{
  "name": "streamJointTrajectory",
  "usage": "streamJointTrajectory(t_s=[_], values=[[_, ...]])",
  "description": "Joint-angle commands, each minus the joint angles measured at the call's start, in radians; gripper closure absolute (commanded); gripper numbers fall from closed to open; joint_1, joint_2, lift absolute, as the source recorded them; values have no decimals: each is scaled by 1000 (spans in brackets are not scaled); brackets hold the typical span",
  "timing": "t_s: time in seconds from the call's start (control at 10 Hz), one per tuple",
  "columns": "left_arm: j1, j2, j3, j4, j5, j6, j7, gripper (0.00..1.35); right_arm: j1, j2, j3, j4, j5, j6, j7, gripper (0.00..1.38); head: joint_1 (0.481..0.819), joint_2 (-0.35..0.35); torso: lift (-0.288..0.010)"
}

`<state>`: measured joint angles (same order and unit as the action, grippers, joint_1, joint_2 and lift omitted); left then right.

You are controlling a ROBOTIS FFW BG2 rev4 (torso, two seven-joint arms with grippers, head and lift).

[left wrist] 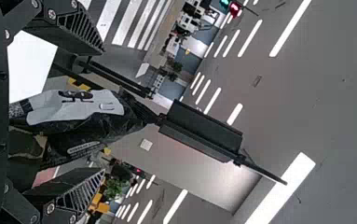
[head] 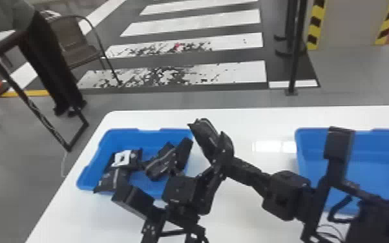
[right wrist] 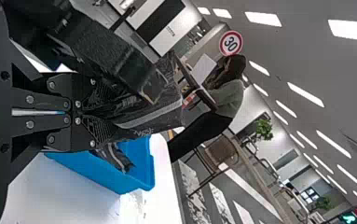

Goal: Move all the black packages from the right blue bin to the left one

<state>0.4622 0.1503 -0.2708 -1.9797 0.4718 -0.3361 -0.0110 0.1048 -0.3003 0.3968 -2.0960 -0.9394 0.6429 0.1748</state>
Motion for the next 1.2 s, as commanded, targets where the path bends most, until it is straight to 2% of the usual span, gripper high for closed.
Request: streamJointTrajectory(t_s=[0.0, 0.1, 0.2, 0.3, 0.5, 0.8, 0.9, 1.1], values=[[-3, -2, -4, 10, -5, -27, 11, 167, 20, -5, 0, -31, -14, 17, 0, 1136, 695, 275, -154], [-3, -5, 0, 10, -7, -32, 19, 239, 30, -5, -2, -31, -26, 20, 0, 1136, 695, 286, -154], [2, -6, 4, 10, -15, -49, 25, 835, 33, -6, -4, -31, -26, 20, 0, 1136, 695, 294, -154], [7, -6, 6, 10, -51, -103, 49, 1230, 33, -6, -4, -33, -26, 17, 0, 1136, 695, 297, -154], [11, -6, 10, 10, -61, -84, 48, 1205, 33, -8, -8, -31, -22, 17, 0, 1136, 695, 316, -154], [4, -6, 8, 10, -67, -81, 45, 1205, 25, -5, -12, 4, -24, -27, 9, 1121, 695, 307, -154], [2, -5, 6, 10, -59, -79, 43, 1205, 11, -2, -12, 48, -36, -59, 37, 1015, 695, 301, -154], [-23, -2, 22, 17, -53, -52, 43, 1205, -12, 15, -38, 141, -62, -108, 97, 269, 695, 286, -154]])
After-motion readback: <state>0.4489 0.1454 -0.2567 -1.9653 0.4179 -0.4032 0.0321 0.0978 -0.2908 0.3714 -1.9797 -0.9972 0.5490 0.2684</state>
